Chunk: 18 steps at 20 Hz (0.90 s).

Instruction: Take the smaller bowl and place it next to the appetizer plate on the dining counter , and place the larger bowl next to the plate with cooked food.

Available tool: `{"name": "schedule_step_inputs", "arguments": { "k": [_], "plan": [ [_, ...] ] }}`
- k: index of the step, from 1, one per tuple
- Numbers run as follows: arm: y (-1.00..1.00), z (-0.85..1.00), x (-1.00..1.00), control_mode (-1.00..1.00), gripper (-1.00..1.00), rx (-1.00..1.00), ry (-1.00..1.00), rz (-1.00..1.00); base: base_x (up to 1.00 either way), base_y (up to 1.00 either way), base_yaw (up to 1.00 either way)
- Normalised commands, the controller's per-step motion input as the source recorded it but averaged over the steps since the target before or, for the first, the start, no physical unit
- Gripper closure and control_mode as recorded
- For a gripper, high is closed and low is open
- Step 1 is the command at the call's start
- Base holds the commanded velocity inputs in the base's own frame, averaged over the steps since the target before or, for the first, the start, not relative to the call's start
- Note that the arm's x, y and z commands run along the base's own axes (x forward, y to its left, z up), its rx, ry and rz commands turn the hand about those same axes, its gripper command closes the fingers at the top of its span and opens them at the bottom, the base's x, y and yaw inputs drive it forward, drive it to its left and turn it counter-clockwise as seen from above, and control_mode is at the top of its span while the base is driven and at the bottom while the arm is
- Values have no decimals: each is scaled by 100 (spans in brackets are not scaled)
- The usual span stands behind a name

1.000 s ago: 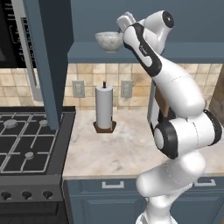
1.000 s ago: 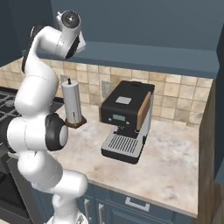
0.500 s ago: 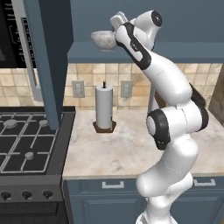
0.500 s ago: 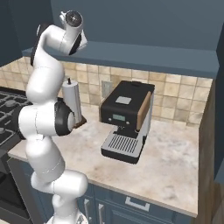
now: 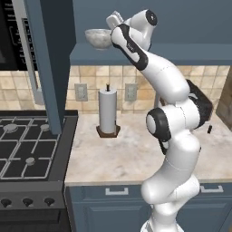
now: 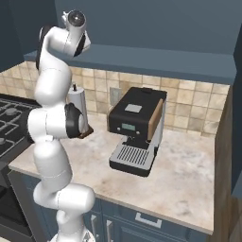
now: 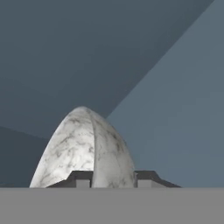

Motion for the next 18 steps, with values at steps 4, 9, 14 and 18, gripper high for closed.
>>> {"name": "schedule_step_inputs", "arguments": {
  "k": [4, 9, 14, 18],
  "plan": [
    [9, -9, 8, -100, 100, 0, 0, 0, 0, 0, 0],
    [-20, 0, -31, -100, 100, 2, -4, -4, 0, 0, 0],
    [-39, 0, -88, -100, 100, 4, -17, -4, 0, 0, 0],
    [-12, -16, -100, -100, 100, 10, -25, -1, 0, 0, 0]
  ]
}}
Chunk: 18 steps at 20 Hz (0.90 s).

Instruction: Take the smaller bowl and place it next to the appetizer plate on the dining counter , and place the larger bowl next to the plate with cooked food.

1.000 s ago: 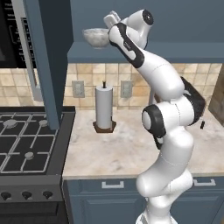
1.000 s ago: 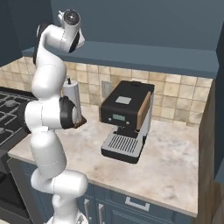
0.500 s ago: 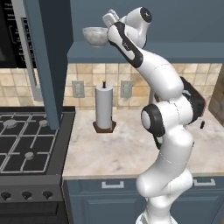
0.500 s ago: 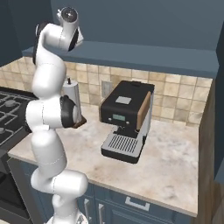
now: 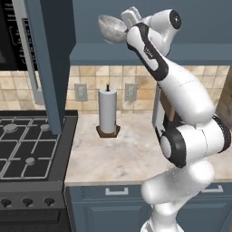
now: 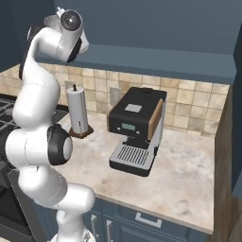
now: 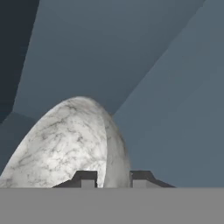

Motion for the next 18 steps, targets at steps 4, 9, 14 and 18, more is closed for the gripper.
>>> {"name": "schedule_step_inputs", "arguments": {
  "k": [4, 9, 14, 18],
  "plan": [
    [-14, -4, -100, -100, 100, 16, -33, 0, 0, 0, 0],
    [-22, 0, -100, -100, 100, 12, -22, -1, 0, 0, 0],
    [-46, 45, -100, -100, 100, 1, 12, 0, 0, 0, 0],
    [-53, 41, -100, -100, 100, 0, 25, 0, 0, 0, 0]
  ]
}}
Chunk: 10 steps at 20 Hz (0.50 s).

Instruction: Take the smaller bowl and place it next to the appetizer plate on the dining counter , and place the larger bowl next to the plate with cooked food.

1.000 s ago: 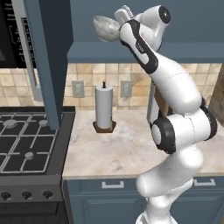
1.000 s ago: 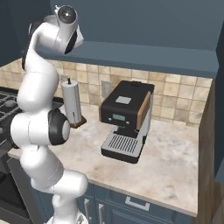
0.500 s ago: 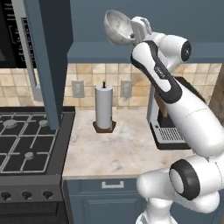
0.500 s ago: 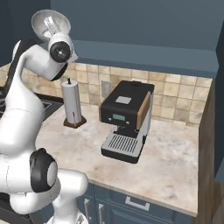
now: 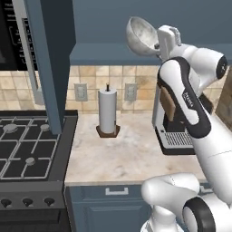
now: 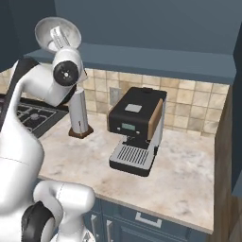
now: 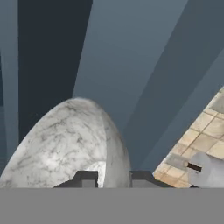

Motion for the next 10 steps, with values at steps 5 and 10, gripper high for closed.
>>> {"name": "schedule_step_inputs", "arguments": {
  "k": [5, 10],
  "plan": [
    [-35, 15, -100, -100, 100, 0, 31, 0, 0, 0, 0],
    [-18, -7, -100, -100, 100, -14, 23, 2, 0, 0, 0]
  ]
}}
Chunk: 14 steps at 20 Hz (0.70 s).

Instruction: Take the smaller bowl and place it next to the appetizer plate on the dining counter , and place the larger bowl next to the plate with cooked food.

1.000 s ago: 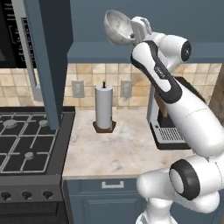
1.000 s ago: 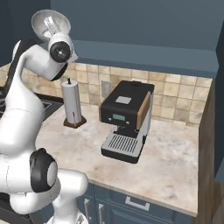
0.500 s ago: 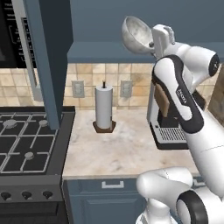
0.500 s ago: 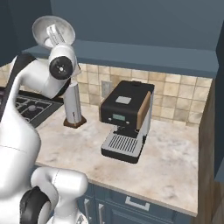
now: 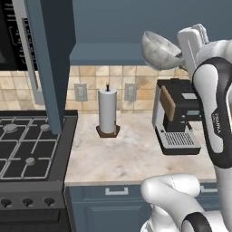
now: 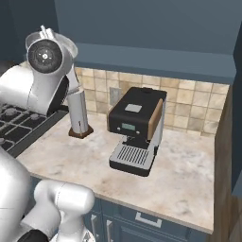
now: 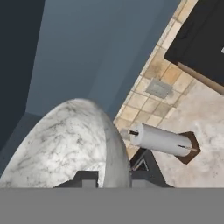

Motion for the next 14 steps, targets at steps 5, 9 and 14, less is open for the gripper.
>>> {"name": "schedule_step_inputs", "arguments": {
  "k": [5, 9, 14],
  "plan": [
    [-4, -62, -91, -100, 100, -16, 0, 4, 0, 0, 0],
    [-4, -81, -78, -100, 100, -14, 0, 2, 0, 0, 0],
    [-1, -39, -12, -100, 100, -9, 0, -1, 0, 0, 0]
  ]
}}
